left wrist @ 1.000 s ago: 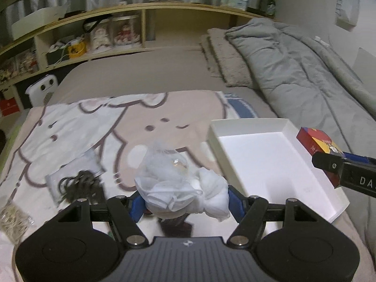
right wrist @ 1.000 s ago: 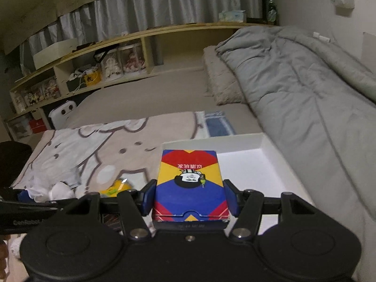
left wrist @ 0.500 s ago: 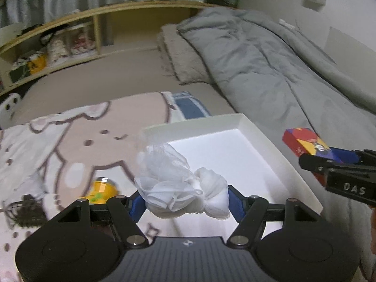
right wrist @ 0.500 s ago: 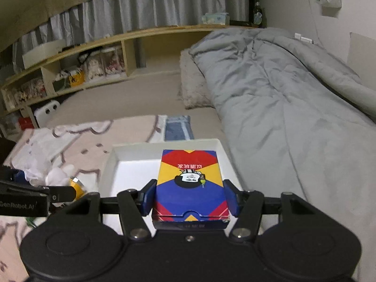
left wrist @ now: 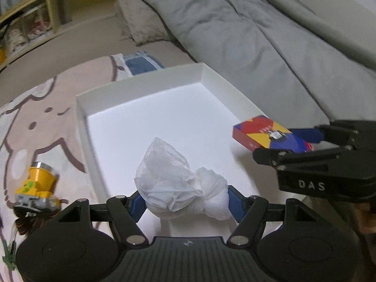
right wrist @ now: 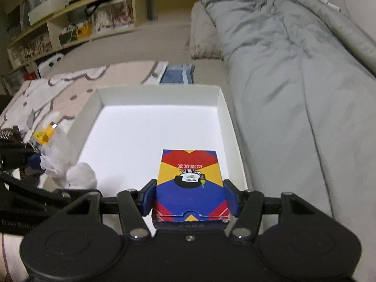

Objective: Organize objects
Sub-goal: 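Carry the tissue bundle with left tool while right tool carries the card box to the white tray, then open left gripper over the tray while right gripper releases the card box inside it, then withdraw both tools from the tray back toward the remaining items, then grasp the white knitted ball with left gripper while right gripper grasps the yellow headlamp, then carry the knitted ball with left tool while right tool carries the headlamp to the tray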

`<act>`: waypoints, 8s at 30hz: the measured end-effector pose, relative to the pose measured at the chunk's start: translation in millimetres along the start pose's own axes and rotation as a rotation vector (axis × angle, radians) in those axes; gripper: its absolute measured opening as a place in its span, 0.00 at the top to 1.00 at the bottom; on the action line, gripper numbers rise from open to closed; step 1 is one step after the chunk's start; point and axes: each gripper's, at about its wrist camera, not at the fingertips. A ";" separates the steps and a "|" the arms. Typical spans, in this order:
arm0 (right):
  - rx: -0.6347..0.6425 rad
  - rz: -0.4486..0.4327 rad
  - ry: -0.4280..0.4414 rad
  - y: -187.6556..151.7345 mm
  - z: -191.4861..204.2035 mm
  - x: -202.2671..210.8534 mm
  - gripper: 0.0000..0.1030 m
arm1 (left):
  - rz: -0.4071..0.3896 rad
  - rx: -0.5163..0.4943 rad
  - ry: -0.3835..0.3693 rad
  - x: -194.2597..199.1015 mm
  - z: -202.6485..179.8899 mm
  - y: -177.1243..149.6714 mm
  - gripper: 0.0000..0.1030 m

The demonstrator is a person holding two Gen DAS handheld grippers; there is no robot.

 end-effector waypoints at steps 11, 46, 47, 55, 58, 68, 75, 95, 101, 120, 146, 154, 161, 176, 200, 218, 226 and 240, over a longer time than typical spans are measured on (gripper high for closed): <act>-0.125 0.119 0.000 -8.1 -22.2 -18.6 0.36 | 0.045 -0.049 -0.050 -24.2 -14.0 -3.3 0.32; -0.178 0.075 -0.039 -3.6 -20.4 51.0 0.36 | 0.011 -0.018 -0.036 43.6 -8.8 -9.0 0.13; -0.181 0.068 -0.041 -2.7 -19.8 55.4 0.36 | 0.004 -0.015 -0.034 48.7 -7.8 -9.8 0.13; -0.172 0.017 -0.070 -1.0 -7.1 92.6 0.33 | -0.062 0.012 -0.023 90.7 3.4 -16.0 0.05; -0.164 -0.004 -0.100 -3.4 -1.6 105.2 0.31 | -0.087 0.021 -0.019 103.7 7.5 -19.5 0.02; -0.168 -0.060 -0.139 -19.2 13.5 139.0 0.18 | -0.138 0.031 0.006 128.5 19.6 -37.4 0.00; -0.193 -0.090 -0.151 -29.9 20.6 153.3 0.00 | -0.165 0.057 0.011 137.4 29.6 -48.8 0.00; -0.178 -0.115 -0.144 -28.6 55.7 138.4 0.00 | -0.235 0.169 0.100 165.0 103.9 -81.5 0.00; -0.159 -0.128 -0.102 -11.6 84.3 123.1 0.00 | -0.242 0.195 0.189 184.5 142.8 -93.3 0.00; -0.067 -0.133 0.077 31.3 204.2 74.8 0.00 | -0.286 0.314 0.362 234.0 242.0 -130.3 0.00; -0.250 0.061 0.129 70.6 256.2 -26.5 0.00 | -0.131 0.102 0.289 229.2 280.5 -185.8 0.02; -0.364 0.230 0.106 89.8 268.7 -71.7 0.07 | 0.031 0.037 0.260 201.9 293.6 -202.4 0.23; -0.394 0.382 0.006 97.0 284.5 -111.2 0.35 | 0.119 0.007 0.194 183.3 300.1 -212.7 0.34; -0.269 0.406 -0.015 87.2 305.6 -137.3 0.59 | 0.193 0.043 0.235 163.4 318.5 -217.5 0.51; -0.115 0.089 0.146 62.2 278.3 -18.1 0.60 | -0.047 0.259 0.281 202.8 301.8 -183.2 0.56; -0.067 -0.056 0.163 29.3 263.9 57.8 0.60 | -0.186 0.353 0.252 213.2 247.8 -159.9 0.55; -0.042 -0.101 0.158 19.8 263.5 73.6 0.60 | -0.211 0.386 0.243 215.0 240.0 -153.9 0.55; -0.085 -0.232 0.183 40.3 233.5 97.7 0.60 | -0.304 0.346 0.258 226.4 221.0 -110.3 0.55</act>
Point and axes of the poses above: each gripper's, at about its wrist camera, not at the fingertips, and x roughly against the way its jaws point, z to its left, y to its top, and after that the axes turned 6 degrees about -y, right-handed
